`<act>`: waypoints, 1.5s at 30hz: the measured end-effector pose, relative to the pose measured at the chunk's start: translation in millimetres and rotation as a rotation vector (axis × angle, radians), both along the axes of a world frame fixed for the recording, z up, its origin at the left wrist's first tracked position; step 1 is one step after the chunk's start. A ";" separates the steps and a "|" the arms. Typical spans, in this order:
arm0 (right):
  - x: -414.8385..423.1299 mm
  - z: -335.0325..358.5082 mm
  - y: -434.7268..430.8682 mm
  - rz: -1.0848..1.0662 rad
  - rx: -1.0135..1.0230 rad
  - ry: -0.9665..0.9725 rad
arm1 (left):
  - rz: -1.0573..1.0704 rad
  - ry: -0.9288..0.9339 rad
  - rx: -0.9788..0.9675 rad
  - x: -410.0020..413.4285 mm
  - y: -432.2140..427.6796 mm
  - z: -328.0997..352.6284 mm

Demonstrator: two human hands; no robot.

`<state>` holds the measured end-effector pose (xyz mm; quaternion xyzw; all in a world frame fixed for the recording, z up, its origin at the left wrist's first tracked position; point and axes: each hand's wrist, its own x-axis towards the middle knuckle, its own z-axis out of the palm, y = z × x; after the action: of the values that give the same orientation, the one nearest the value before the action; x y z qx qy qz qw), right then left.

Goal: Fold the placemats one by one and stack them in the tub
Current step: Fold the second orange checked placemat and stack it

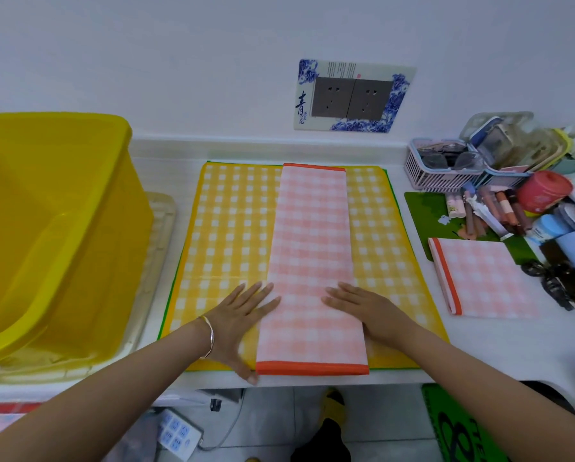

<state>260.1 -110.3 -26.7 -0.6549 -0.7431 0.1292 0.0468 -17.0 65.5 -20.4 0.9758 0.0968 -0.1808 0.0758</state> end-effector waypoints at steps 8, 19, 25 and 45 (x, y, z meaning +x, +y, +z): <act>-0.3 -2.0 -0.5 0.049 0.062 0.000 | -0.064 -0.194 0.061 30.0 6.2 -7.1; 14.6 -15.4 -13.3 0.001 0.216 -0.144 | -0.092 -0.382 0.072 34.8 22.0 -21.9; 1.9 -14.1 -9.2 -0.208 0.343 0.037 | 0.184 -0.680 -0.145 33.5 26.4 -21.6; -17.4 0.6 40.7 -1.145 0.230 0.702 | 1.046 -0.599 -0.593 72.1 24.8 -10.6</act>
<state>242.7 -69.5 -26.1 -0.8552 -0.2291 0.2092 0.4152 55.1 90.4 -31.0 0.7464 0.4777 0.1395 0.4418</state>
